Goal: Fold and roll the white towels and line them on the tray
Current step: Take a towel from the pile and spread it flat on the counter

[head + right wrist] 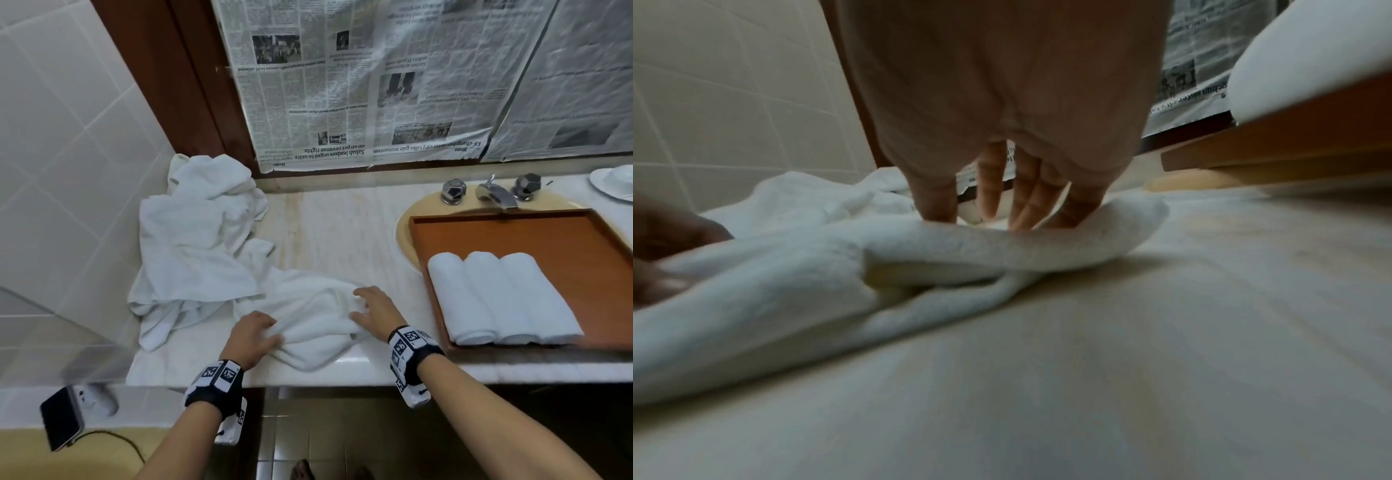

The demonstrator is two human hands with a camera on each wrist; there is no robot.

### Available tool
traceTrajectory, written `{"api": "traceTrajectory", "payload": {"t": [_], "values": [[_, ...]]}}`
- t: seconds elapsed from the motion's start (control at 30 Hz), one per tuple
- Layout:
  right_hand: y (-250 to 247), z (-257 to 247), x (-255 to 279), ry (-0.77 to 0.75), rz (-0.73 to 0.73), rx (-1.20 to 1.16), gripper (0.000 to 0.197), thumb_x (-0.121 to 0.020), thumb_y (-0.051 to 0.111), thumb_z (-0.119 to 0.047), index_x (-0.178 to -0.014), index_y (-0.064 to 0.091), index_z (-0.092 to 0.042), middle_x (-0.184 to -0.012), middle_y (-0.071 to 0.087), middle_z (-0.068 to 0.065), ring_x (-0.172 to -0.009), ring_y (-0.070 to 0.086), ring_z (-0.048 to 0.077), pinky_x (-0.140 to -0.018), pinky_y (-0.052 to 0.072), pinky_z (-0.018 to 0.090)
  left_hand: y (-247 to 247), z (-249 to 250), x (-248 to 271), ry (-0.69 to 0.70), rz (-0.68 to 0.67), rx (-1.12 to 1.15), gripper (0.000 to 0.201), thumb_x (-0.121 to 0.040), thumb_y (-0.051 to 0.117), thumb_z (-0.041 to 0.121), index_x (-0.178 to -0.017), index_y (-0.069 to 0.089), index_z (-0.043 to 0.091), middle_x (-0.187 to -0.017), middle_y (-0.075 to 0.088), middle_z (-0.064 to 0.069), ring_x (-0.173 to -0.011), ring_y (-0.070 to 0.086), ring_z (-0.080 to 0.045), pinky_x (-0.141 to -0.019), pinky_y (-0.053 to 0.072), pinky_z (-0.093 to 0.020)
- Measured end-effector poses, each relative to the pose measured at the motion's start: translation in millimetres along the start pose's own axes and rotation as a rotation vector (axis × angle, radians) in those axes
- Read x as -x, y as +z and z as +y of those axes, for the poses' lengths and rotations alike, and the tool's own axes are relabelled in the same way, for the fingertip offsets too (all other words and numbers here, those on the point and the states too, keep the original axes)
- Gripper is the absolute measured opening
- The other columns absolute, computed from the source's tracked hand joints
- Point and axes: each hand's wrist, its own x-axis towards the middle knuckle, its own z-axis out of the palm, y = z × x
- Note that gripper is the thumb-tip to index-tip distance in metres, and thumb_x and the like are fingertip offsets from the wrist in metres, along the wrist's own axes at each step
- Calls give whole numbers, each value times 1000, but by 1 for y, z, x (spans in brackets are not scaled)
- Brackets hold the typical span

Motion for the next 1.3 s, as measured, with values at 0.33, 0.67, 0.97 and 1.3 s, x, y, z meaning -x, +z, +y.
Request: {"api": "traceTrajectory", "payload": {"t": [0.33, 0.67, 0.97, 1.3], "values": [[22, -21, -8, 7, 31, 456, 41, -94, 45, -46, -129, 56, -28, -121, 58, 2, -118, 47, 27, -94, 37, 39, -22, -3, -21, 26, 172, 148, 9, -97, 60, 28, -100, 63, 20, -64, 58, 5, -63, 55, -9, -58, 36, -19], [25, 21, 94, 51, -113, 44, 19, -93, 61, -33, -77, 67, -24, -72, 63, -8, -69, 57, 9, -65, 40, 20, 3, -27, 3, 158, -350, 97, 67, -69, 86, 43, -128, 61, 25, -123, 57, 8, -113, 55, -6, -99, 42, -17], [4, -23, 93, -107, 170, -237, 11, -95, 62, -24, -88, 71, -25, -84, 70, -16, -83, 62, 2, -73, 43, 14, 22, 25, 21, 238, -497, 224, 18, -91, 68, 36, -93, 74, 19, -84, 68, 13, -76, 64, -2, -70, 49, -15], [9, -12, 60, 21, 172, -133, 28, -97, 56, -29, -73, 56, -15, -69, 59, -2, -68, 54, 17, -65, 38, 32, 7, 1, -10, 15, 22, -12, 25, -86, 61, 38, -91, 72, 16, -94, 67, -4, -89, 58, -17, -83, 45, -30]]}}
